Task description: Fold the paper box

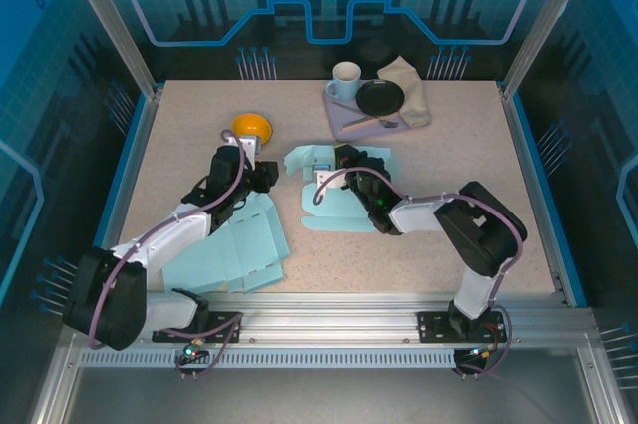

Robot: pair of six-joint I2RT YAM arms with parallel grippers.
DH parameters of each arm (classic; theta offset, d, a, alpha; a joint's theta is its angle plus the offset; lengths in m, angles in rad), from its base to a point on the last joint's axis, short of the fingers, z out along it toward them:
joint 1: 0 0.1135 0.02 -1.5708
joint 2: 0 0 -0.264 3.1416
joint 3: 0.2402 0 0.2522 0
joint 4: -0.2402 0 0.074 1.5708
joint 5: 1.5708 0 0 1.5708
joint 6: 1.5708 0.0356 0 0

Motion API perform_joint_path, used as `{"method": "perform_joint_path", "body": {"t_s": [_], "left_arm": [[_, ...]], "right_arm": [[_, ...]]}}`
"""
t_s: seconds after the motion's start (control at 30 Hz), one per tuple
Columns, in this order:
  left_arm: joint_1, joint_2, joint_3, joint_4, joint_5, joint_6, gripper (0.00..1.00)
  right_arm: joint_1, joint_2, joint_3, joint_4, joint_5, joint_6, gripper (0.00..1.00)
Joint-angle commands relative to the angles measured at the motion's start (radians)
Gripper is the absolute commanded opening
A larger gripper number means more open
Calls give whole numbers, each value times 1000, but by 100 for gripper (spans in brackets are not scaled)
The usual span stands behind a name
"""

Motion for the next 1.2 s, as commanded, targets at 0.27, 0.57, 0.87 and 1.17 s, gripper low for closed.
{"method": "perform_joint_path", "body": {"t_s": [0.27, 0.57, 0.87, 1.17], "left_arm": [[8, 5, -26, -4, -47, -60, 45], [8, -7, -57, -4, -35, -74, 44], [11, 61, 13, -73, 12, -10, 45], [11, 262, 164, -69, 175, 83, 42]], "right_arm": [[163, 196, -167, 268, 185, -72, 0], [198, 178, -231, 263, 193, -71, 0], [123, 101, -238, 256, 141, -5, 0], [105, 86, -263, 275, 129, 22, 0]]}}
